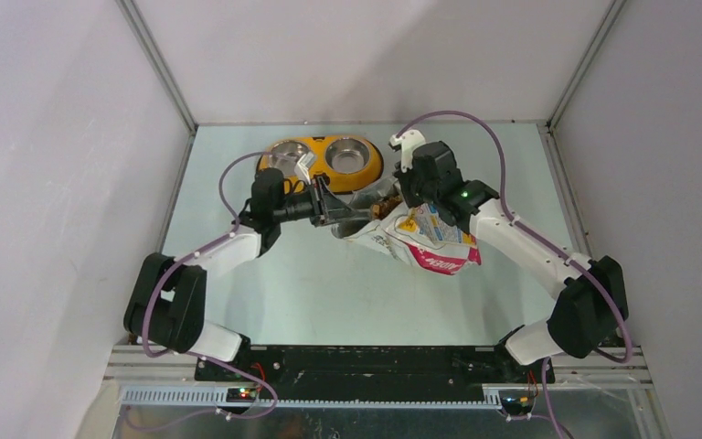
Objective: Serve the pet food
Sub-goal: Collect the pet food from the pet food bag.
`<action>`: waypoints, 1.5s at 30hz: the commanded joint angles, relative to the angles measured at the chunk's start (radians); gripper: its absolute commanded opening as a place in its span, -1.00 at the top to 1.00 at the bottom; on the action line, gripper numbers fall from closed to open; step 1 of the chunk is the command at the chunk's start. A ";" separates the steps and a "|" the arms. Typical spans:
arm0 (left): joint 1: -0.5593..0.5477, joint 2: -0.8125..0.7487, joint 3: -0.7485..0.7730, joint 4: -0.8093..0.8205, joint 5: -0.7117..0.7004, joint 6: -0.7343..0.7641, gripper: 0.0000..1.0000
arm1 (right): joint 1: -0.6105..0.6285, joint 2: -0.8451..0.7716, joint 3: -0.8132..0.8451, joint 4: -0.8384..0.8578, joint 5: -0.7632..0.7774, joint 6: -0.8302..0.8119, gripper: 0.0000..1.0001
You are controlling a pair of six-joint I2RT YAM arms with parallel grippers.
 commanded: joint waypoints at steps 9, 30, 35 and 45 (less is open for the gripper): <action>0.056 -0.093 -0.069 0.294 0.074 -0.179 1.00 | -0.021 -0.012 -0.036 -0.069 0.017 -0.057 1.00; 0.177 0.064 -0.147 0.554 0.173 -0.349 1.00 | -0.010 -0.050 -0.046 -0.071 -0.005 -0.144 1.00; 0.205 0.132 -0.188 0.839 0.190 -0.526 1.00 | 0.019 -0.040 -0.046 -0.117 -0.062 -0.209 1.00; 0.226 0.200 -0.255 0.985 0.163 -0.599 1.00 | 0.032 -0.016 0.025 -0.131 -0.126 -0.188 1.00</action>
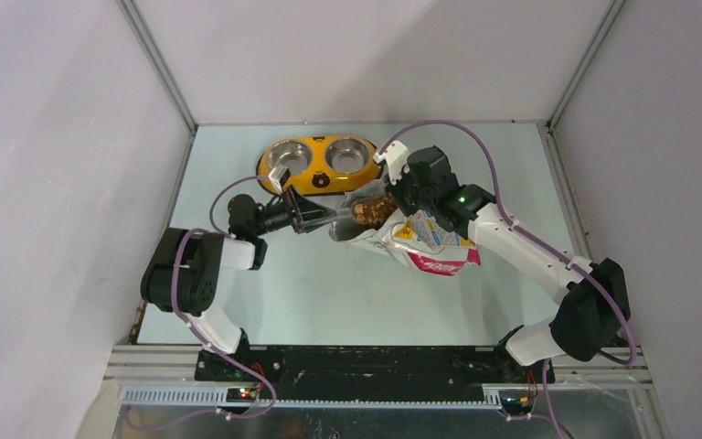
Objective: Serve the pet food
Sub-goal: Collect the pet food from the pet food bag.
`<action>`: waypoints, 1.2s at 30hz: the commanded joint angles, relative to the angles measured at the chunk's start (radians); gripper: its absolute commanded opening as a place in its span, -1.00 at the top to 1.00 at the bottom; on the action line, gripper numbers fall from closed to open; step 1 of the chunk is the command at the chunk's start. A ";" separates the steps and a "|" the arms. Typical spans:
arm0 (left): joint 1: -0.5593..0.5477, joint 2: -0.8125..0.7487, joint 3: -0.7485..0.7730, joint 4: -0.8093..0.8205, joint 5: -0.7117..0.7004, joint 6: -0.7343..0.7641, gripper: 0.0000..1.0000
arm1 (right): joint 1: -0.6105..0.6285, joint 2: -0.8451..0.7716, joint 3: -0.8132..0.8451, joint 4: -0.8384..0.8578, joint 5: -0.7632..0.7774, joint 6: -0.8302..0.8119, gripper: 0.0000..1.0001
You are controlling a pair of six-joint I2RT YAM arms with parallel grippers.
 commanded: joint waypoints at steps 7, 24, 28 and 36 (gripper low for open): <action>0.026 0.057 -0.019 0.143 -0.043 0.002 1.00 | -0.003 0.046 0.063 -0.115 -0.093 0.085 1.00; 0.014 0.057 -0.017 0.079 -0.045 0.060 1.00 | 0.107 0.266 0.263 -0.193 -0.128 0.196 1.00; 0.014 0.056 -0.015 0.085 -0.039 0.056 1.00 | 0.088 0.233 0.248 -0.188 -0.081 0.183 1.00; 0.031 0.033 -0.011 0.127 -0.023 0.023 1.00 | -0.067 0.161 0.192 -0.175 -0.073 0.184 1.00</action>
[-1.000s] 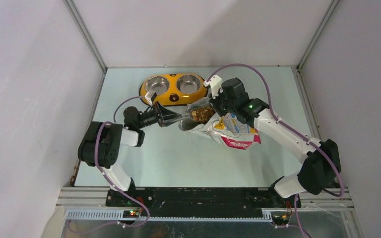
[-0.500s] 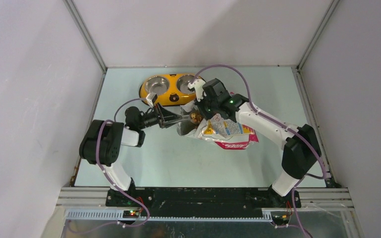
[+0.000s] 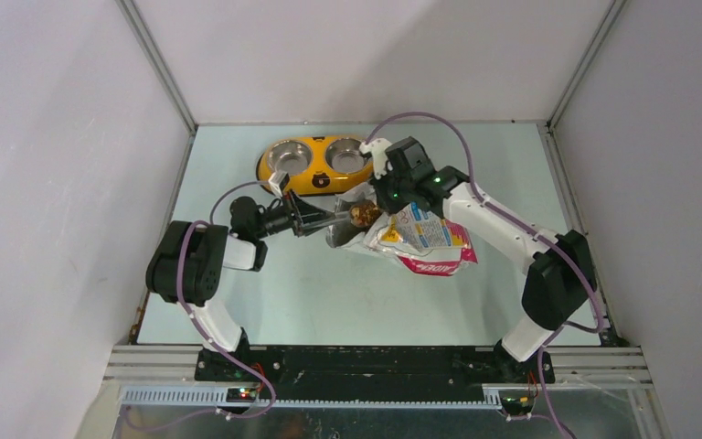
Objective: Serve the pet food
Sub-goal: Collect the pet food from the pet food bag.
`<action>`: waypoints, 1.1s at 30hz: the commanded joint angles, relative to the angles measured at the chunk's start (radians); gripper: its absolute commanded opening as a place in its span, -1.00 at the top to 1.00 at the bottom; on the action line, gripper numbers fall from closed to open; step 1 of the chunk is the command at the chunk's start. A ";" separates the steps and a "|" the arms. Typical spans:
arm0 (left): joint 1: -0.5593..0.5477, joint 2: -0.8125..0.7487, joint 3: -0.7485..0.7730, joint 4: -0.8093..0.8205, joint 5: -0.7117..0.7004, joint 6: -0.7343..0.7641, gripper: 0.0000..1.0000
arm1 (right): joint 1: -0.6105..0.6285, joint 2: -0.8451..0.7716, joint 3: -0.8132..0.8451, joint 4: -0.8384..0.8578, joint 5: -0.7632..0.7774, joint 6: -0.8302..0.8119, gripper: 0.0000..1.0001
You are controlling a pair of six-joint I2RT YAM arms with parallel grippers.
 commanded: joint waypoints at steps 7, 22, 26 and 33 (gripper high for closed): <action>0.023 -0.041 0.018 0.193 -0.006 -0.088 1.00 | -0.160 -0.116 -0.073 0.002 -0.016 -0.058 1.00; 0.087 -0.079 0.004 0.235 0.004 -0.137 1.00 | -0.159 -0.080 -0.094 0.017 0.035 -0.104 1.00; 0.089 -0.087 0.002 0.242 0.007 -0.143 1.00 | -0.171 -0.078 -0.095 0.022 0.039 -0.105 1.00; 0.111 -0.111 0.003 0.261 0.005 -0.165 1.00 | -0.198 -0.085 -0.094 0.019 0.032 -0.104 1.00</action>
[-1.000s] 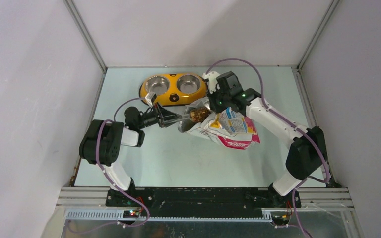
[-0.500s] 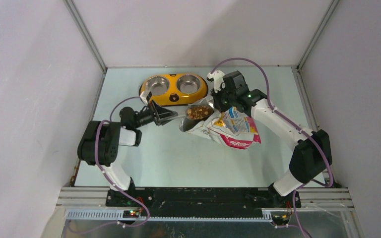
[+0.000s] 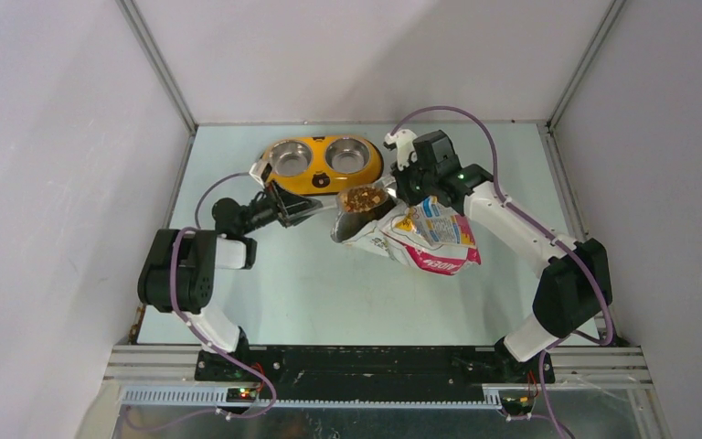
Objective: Serve the pet food
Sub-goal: Collect the pet food from the pet food bag.
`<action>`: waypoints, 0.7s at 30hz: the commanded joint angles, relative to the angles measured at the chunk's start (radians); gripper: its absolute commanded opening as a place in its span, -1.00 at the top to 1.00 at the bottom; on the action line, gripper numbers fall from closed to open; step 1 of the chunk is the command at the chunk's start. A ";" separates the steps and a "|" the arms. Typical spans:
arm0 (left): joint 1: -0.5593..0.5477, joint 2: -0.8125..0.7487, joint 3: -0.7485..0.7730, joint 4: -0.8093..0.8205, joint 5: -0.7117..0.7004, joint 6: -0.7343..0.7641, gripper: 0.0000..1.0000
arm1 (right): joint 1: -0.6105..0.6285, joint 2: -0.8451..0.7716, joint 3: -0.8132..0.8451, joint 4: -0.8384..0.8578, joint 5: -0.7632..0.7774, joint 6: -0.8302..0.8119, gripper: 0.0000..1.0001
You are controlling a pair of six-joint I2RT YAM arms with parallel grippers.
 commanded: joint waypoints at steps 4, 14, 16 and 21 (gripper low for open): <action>0.046 -0.052 0.000 0.100 -0.024 -0.030 1.00 | -0.066 0.004 -0.011 -0.031 0.071 -0.039 1.00; 0.130 -0.050 -0.001 0.123 -0.048 -0.058 1.00 | -0.068 0.015 -0.011 -0.035 0.068 -0.038 1.00; 0.146 -0.051 -0.004 0.115 -0.054 -0.057 1.00 | -0.066 0.016 -0.011 -0.035 0.070 -0.038 1.00; 0.170 -0.071 -0.013 0.045 -0.069 -0.014 1.00 | -0.063 0.015 -0.011 -0.035 0.073 -0.040 1.00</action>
